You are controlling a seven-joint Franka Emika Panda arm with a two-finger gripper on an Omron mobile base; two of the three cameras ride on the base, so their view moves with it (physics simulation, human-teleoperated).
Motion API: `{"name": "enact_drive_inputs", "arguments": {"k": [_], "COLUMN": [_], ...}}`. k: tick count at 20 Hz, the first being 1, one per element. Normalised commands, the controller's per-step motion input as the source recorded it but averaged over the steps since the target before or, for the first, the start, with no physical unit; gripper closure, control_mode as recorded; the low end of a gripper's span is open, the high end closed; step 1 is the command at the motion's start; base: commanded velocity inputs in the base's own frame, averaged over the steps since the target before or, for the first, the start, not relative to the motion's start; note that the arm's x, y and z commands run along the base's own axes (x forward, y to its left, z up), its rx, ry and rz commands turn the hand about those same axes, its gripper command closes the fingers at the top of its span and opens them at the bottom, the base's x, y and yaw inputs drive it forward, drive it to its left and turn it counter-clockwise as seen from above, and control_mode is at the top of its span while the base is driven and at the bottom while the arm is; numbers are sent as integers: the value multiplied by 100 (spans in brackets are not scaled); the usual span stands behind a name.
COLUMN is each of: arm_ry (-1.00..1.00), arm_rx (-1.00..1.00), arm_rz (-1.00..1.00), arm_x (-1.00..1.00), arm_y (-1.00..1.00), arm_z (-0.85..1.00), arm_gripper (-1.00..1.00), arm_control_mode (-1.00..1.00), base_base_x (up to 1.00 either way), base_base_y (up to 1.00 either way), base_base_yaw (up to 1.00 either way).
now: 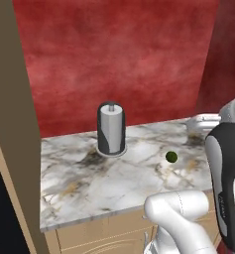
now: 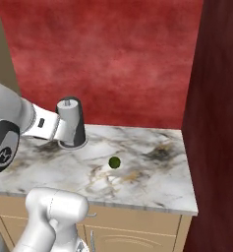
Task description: Place the liquors on the top shelf of the fridge to keep them out of children's reach, and place the lime on lower shelves for easy access.
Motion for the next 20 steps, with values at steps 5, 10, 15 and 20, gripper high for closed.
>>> {"name": "enact_drive_inputs", "arguments": {"k": [5,10,15,20], "arm_ry": [0,2,7,12], "arm_rx": [0,0,0,0], "arm_rz": [0,0,0,0], "arm_x": [40,54,58,46], "arm_y": [-29,-1,0,-1], "arm_z": [-62,-46,-39,-34], "arm_gripper": [-100,-100,-100,-100], "arm_control_mode": [-100,-100,-100,-100], "base_base_x": [0,0,0,0], "base_base_y": [0,0,0,0], "base_base_yaw": [0,0,0,0]}}
